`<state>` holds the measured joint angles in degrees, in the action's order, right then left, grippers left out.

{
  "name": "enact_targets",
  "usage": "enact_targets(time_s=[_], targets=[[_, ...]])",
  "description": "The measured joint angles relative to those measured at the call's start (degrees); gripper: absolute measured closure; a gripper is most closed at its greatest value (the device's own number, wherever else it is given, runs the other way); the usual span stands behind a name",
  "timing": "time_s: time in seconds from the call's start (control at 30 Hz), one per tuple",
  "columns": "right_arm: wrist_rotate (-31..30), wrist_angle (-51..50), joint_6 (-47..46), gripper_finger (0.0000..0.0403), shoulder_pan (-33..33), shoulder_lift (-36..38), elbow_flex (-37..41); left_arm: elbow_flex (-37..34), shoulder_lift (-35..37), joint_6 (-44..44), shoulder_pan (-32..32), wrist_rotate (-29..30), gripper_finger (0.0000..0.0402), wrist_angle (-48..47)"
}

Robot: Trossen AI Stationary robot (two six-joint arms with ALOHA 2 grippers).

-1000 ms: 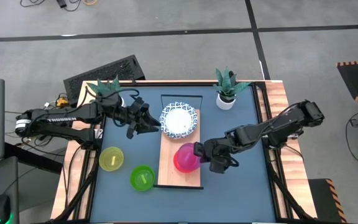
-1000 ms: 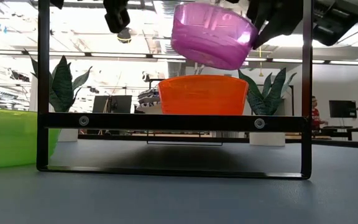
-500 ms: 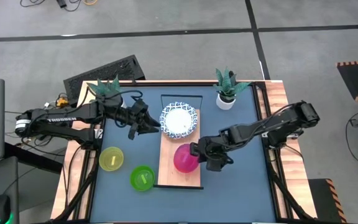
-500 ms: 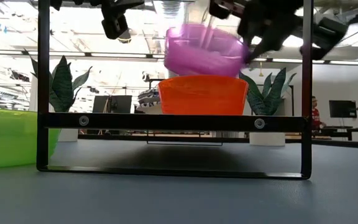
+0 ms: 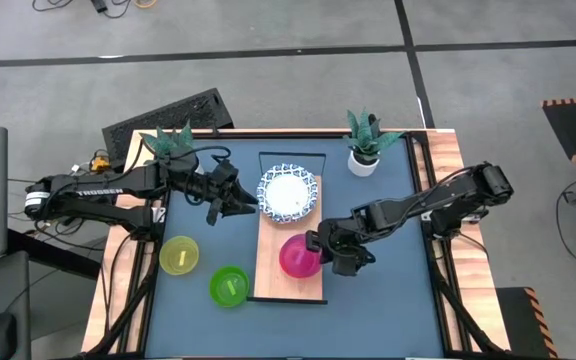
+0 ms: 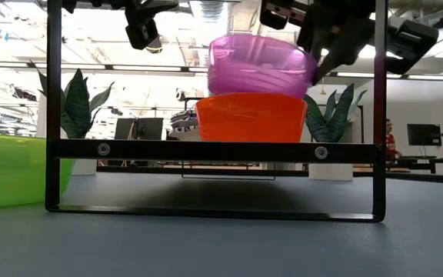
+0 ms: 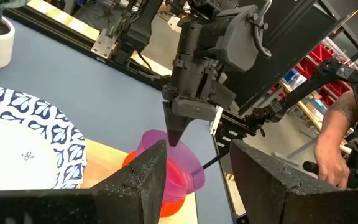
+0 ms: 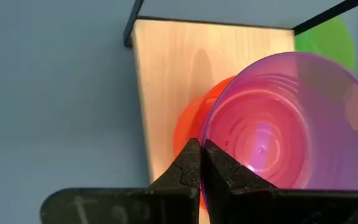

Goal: Place and stack bowls onto a shelf
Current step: Stack the purple bowl on top of the orange bowl on the shelf, then stack the yellow bowl on top of the purple bowl on the shelf

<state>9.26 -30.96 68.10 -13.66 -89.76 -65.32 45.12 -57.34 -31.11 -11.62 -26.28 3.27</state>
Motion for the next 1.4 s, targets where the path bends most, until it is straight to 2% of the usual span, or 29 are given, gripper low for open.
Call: enact_targets(time_s=[0.3,0.87,1.07,1.2,1.4], targets=[[1.2,-0.5,-0.2,0.0376,0.7,0.0,0.0,0.0,0.0,0.0,0.0,0.2,0.0241,0.0],[1.0,0.8,-3.2,0.0325,2.1,0.0,0.0,0.0,0.0,0.4,0.0,0.2,0.0241,0.0],[1.0,2.0,-3.5,0.0285,3.4,0.0,-0.4,0.0,0.0,0.2,0.0,0.0,0.0241,0.0],[1.0,2.1,-8.3,0.0251,3.2,0.0,-2.0,0.0,0.0,-0.9,0.0,-1.9,0.0241,-1.5],[1.0,0.7,-15.8,0.0205,3.2,0.0,-4.0,0.0,0.0,-3.9,0.0,-4.9,0.0241,-12.1]])
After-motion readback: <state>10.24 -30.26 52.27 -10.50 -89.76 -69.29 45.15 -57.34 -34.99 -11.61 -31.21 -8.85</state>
